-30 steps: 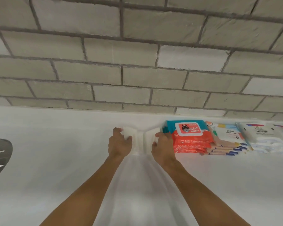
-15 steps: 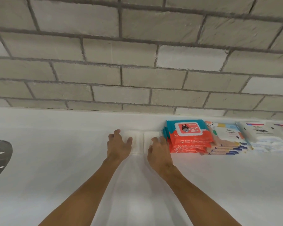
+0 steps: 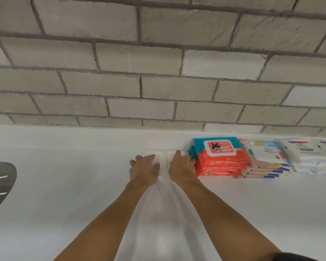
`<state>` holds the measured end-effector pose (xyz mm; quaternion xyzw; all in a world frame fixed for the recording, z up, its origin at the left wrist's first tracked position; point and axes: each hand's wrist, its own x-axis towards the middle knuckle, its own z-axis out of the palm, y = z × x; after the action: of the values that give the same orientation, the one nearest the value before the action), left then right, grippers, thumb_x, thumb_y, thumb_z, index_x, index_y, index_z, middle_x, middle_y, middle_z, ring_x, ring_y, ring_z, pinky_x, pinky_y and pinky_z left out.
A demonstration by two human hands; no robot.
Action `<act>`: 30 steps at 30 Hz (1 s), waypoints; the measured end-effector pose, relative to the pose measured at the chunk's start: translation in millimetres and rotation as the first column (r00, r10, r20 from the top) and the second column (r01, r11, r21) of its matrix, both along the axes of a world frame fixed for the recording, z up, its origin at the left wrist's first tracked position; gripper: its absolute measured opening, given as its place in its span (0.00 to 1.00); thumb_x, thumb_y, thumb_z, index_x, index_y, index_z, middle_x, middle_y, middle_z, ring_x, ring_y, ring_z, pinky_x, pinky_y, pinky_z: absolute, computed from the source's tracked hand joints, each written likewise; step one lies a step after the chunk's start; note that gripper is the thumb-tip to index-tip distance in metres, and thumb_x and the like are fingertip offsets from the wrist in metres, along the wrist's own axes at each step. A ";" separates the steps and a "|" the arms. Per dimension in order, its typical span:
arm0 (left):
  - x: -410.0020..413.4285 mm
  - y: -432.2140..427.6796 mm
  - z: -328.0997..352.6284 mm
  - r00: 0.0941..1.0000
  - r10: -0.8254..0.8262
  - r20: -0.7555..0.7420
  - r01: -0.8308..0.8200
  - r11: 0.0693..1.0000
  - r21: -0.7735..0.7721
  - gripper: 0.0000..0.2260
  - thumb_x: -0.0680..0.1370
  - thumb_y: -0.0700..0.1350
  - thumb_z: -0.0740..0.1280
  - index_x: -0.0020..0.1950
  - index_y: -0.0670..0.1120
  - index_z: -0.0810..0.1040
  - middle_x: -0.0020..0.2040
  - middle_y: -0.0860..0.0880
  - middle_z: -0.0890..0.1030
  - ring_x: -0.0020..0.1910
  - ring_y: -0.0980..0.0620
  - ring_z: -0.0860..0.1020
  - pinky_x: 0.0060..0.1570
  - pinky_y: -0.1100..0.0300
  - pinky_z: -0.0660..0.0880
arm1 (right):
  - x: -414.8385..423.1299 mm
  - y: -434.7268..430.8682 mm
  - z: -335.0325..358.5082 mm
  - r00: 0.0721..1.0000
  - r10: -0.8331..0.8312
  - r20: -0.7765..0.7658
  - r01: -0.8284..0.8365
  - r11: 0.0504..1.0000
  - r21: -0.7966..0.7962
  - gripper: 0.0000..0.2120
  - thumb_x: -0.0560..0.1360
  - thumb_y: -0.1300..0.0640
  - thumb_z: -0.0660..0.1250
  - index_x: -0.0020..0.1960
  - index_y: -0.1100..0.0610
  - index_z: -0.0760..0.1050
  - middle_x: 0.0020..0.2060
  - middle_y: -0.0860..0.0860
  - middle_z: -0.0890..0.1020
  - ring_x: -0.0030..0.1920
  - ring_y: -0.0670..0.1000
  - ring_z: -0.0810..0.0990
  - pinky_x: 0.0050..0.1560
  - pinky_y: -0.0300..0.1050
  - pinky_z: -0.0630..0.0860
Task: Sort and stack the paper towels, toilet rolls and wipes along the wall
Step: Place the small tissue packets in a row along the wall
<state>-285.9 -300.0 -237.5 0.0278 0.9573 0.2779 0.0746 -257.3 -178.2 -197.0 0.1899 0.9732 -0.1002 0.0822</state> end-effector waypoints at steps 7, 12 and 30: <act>1.8 -1.4 -4.3 1.000 -0.019 0.015 0.018 0.999 0.026 0.19 0.81 0.54 0.58 0.72 0.53 0.71 0.65 0.43 0.72 0.67 0.43 0.66 0.55 0.58 0.61 | -3.9 -4.8 -3.2 0.998 -0.068 0.009 0.068 0.997 -0.038 0.25 0.80 0.52 0.62 0.73 0.54 0.58 0.69 0.65 0.66 0.68 0.63 0.68 0.69 0.54 0.68; 3.7 -0.4 0.7 1.000 -0.015 0.020 0.014 0.999 0.044 0.18 0.81 0.52 0.58 0.70 0.49 0.72 0.65 0.41 0.71 0.68 0.42 0.65 0.59 0.55 0.62 | -6.9 -4.0 -2.4 0.995 -0.093 -0.018 0.091 0.993 -0.078 0.25 0.79 0.51 0.64 0.72 0.55 0.60 0.66 0.63 0.69 0.66 0.61 0.70 0.66 0.53 0.70; 4.3 -49.3 23.4 0.999 0.028 -0.026 -0.029 0.999 -0.030 0.15 0.83 0.48 0.56 0.67 0.45 0.74 0.60 0.41 0.77 0.67 0.43 0.68 0.62 0.54 0.64 | -8.3 -55.3 -1.9 0.988 -0.063 -0.138 0.029 0.972 -0.232 0.14 0.82 0.52 0.59 0.64 0.57 0.70 0.61 0.60 0.70 0.61 0.59 0.69 0.59 0.49 0.73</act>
<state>-281.6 -349.3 -214.1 0.0164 0.9626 0.2641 0.0586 -265.6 -233.5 -198.9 0.1940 0.9539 -0.2271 0.0303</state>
